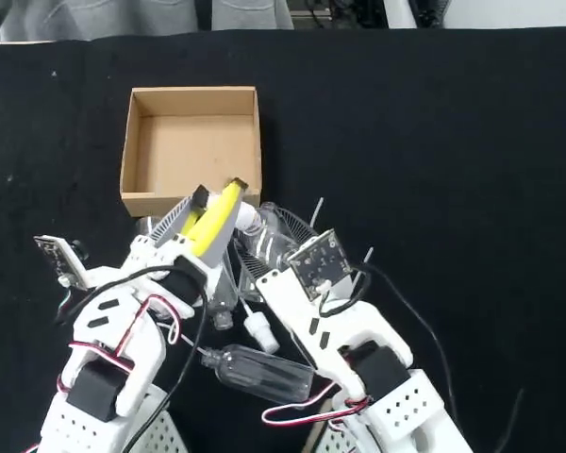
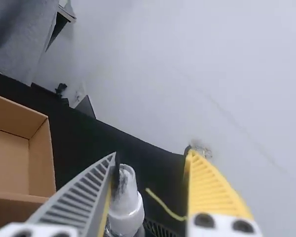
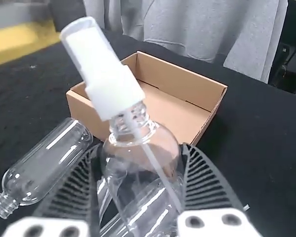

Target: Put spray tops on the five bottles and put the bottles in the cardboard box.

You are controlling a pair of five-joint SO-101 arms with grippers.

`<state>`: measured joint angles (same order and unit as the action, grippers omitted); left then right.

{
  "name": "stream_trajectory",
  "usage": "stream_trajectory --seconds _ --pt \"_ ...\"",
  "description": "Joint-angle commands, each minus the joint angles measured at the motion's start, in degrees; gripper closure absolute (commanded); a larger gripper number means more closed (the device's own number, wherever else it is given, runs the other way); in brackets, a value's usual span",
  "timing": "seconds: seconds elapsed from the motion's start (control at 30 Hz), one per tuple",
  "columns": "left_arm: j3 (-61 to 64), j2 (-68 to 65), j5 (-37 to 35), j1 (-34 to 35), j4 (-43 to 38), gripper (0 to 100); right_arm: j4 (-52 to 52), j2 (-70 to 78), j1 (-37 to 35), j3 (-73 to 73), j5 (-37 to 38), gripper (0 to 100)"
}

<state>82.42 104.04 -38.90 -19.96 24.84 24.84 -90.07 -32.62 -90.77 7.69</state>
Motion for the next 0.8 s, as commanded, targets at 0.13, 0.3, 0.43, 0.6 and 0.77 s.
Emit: stream_trajectory --seconds 0.13,0.3,0.43,0.6,0.77 --pt "-2.8 0.4 -0.2 -2.9 -2.1 79 0.1 -1.4 -0.7 0.2 0.7 93.1" --pt "-1.1 0.4 -0.3 -2.9 -5.7 80 0.1 -1.3 -0.7 0.1 1.5 93.1" --pt "-1.0 0.4 -0.3 -3.2 -5.9 80 0.1 -1.7 -0.8 -1.2 5.2 93.1" --pt "-0.7 0.4 2.1 -7.3 -5.8 80 0.1 -1.7 -0.7 -1.6 5.5 93.2" --pt "-1.4 0.4 2.3 -6.1 -6.0 80 0.0 -1.7 -0.4 -1.6 5.2 93.2"
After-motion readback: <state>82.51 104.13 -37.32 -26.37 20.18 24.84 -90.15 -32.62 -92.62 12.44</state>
